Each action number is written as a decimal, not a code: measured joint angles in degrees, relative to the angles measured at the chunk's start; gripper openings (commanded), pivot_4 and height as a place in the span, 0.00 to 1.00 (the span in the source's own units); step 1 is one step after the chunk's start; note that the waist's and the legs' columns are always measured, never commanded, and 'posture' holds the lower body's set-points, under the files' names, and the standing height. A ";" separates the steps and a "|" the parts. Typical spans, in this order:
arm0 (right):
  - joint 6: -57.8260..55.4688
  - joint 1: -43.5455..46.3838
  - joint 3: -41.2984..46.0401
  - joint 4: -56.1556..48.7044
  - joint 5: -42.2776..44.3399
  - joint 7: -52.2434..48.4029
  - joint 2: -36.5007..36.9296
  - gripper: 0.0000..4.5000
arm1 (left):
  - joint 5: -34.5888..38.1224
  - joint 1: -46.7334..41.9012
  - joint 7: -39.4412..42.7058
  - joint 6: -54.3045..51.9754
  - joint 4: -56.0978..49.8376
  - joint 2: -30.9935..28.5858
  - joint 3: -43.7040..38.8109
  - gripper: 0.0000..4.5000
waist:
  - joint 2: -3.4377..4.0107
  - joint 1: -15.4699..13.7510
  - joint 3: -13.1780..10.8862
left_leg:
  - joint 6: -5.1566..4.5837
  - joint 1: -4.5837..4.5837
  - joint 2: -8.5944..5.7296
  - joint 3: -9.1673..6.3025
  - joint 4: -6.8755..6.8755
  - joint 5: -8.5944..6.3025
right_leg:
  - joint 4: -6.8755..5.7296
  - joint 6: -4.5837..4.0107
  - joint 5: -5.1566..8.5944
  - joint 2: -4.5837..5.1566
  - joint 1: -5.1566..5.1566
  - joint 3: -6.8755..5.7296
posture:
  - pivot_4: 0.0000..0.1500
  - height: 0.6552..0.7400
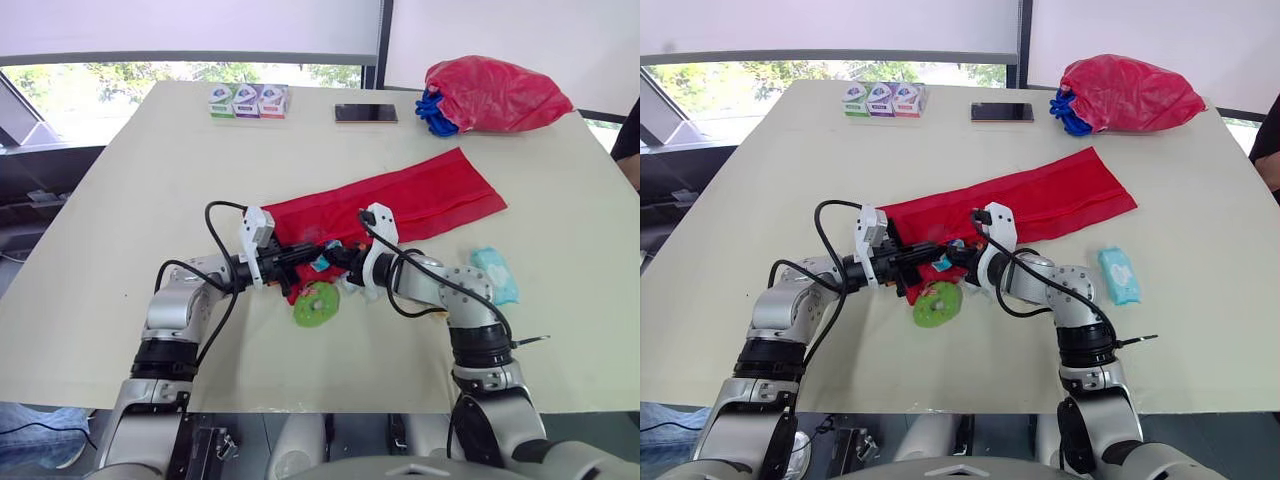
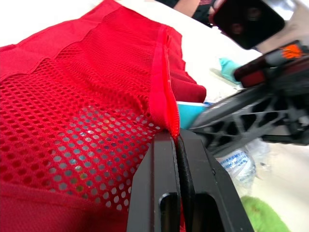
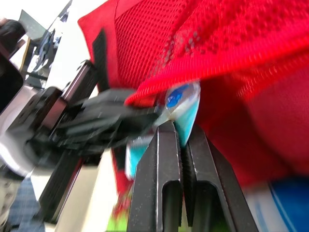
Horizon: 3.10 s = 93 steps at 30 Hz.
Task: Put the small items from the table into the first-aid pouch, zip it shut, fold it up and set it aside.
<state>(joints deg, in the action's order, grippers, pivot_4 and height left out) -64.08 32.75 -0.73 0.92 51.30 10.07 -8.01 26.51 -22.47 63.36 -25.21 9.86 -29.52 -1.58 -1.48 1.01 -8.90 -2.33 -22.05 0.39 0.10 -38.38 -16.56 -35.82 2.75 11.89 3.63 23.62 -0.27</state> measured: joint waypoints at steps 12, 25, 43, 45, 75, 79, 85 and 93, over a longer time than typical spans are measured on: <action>9.36 0.32 -1.22 4.88 -5.67 -2.61 -0.20 0.07 | 0.07 0.25 0.16 -0.43 -1.36 0.64 1.60 0.00 | 0.03 0.00 -0.02 | 0.01 0.01 -0.03 -0.03 0.00 0.01 | -0.01 0.00 0.00 0.03 -0.01 -0.02 | 1.00 1.00; 8.14 -3.34 -11.69 -14.05 -12.61 -21.03 16.12 0.61 | -1.61 -2.38 3.80 3.20 4.93 -1.04 1.64 0.00 | 0.09 0.08 -0.06 | 0.01 -0.06 -0.04 -0.09 0.03 0.00 | 0.08 0.01 0.01 0.01 0.02 -0.09 | 1.00 1.00; 25.93 0.24 -30.26 -5.84 -36.76 -34.42 19.24 0.03 | -2.31 -4.30 5.76 3.78 5.22 -2.39 2.10 0.00 | 0.07 -0.04 -0.07 | 0.04 -0.08 -0.04 -0.13 0.01 0.02 | 0.06 0.00 0.01 0.01 0.02 -0.14 | 1.00 1.00; 28.05 0.94 -30.25 -1.82 -38.98 -34.02 16.49 0.03 | -2.22 -4.32 5.66 3.06 4.80 -2.45 2.02 0.00 | 0.06 -0.02 -0.06 | 0.07 -0.07 -0.04 -0.14 0.01 0.04 | 0.05 0.00 0.01 0.01 0.02 -0.14 | 1.00 1.00; 37.25 -25.40 1.55 -31.77 -23.24 -51.29 34.88 0.47 | -15.17 -8.97 9.60 26.41 25.08 -14.15 2.09 0.00 | 0.00 -0.81 -0.08 | 0.19 -0.06 -0.02 -0.25 -0.02 0.11 | 0.06 0.00 0.03 -0.04 -0.05 -0.24 | 1.00 1.00; 37.26 -31.23 9.62 -33.42 -18.15 -53.68 38.81 0.81 | -21.61 -16.10 0.51 34.56 37.50 -14.48 2.30 0.00 | 0.00 -0.87 -0.09 | 0.19 -0.04 -0.03 -0.19 -0.03 0.11 | 0.04 0.02 0.02 -0.04 -0.06 -0.23 | 1.00 1.00; 37.73 -35.80 16.87 -36.68 -12.52 -54.62 41.51 0.98 | -27.08 -22.22 -6.31 40.53 48.65 -13.13 2.69 0.00 | -0.03 -0.62 -0.09 | 0.19 -0.06 -0.03 -0.14 -0.03 0.11 | 0.04 0.03 0.01 -0.02 -0.05 -0.22 | 1.00 1.00; 37.94 -38.97 19.83 -39.49 -10.03 -54.14 43.59 1.00 | -27.28 -24.08 -2.44 41.62 50.89 -12.00 2.45 0.61 | -0.06 -0.96 -0.08 | 0.19 -0.07 -0.02 -0.16 -0.07 0.11 | 0.01 0.03 0.02 -0.02 -0.06 -0.22 | 1.00 1.00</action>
<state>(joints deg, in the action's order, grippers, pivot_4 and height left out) -26.14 -6.22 19.10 -38.56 41.28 -44.07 35.58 -0.77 -46.54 60.92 16.41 60.76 -41.53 0.88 -1.54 0.05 -8.99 -2.14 -22.12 0.37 -0.06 -38.45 -16.44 -35.80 2.78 11.90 3.61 23.57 -0.49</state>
